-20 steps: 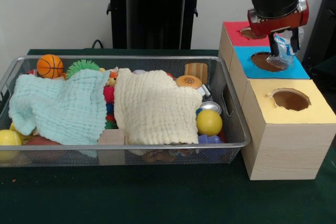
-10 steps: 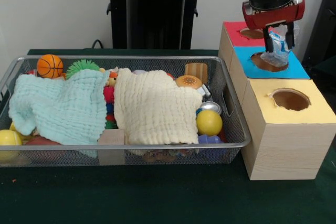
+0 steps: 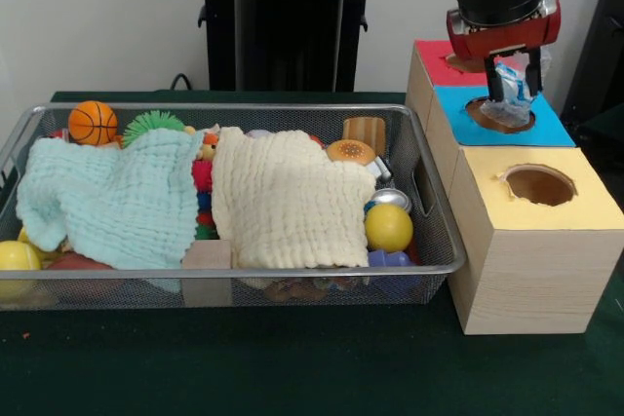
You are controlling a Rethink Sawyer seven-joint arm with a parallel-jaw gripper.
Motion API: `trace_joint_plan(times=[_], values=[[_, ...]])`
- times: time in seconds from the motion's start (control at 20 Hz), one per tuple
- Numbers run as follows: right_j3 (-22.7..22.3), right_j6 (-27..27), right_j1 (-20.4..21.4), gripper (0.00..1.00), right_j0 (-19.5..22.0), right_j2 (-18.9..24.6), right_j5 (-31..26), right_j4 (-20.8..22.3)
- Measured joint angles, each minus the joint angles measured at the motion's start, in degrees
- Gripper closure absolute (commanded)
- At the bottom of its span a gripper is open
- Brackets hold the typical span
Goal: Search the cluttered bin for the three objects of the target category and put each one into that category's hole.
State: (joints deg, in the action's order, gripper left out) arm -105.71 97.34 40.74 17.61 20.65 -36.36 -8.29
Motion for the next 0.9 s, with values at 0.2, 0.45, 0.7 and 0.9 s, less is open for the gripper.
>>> trace_joint_plan(times=[0.2, 0.45, 0.7, 0.9], values=[[0.0, 0.0, -1.3, 1.00, -0.1, 0.0, 0.0, 0.0], [0.0, 0.0, -2.8, 1.00, -0.2, 0.0, -0.5, 0.0], [0.0, 0.0, -3.5, 1.00, -0.6, -0.1, -3.0, 0.0], [0.7, 0.0, -3.5, 1.00, -0.8, -0.4, -5.7, 0.0]])
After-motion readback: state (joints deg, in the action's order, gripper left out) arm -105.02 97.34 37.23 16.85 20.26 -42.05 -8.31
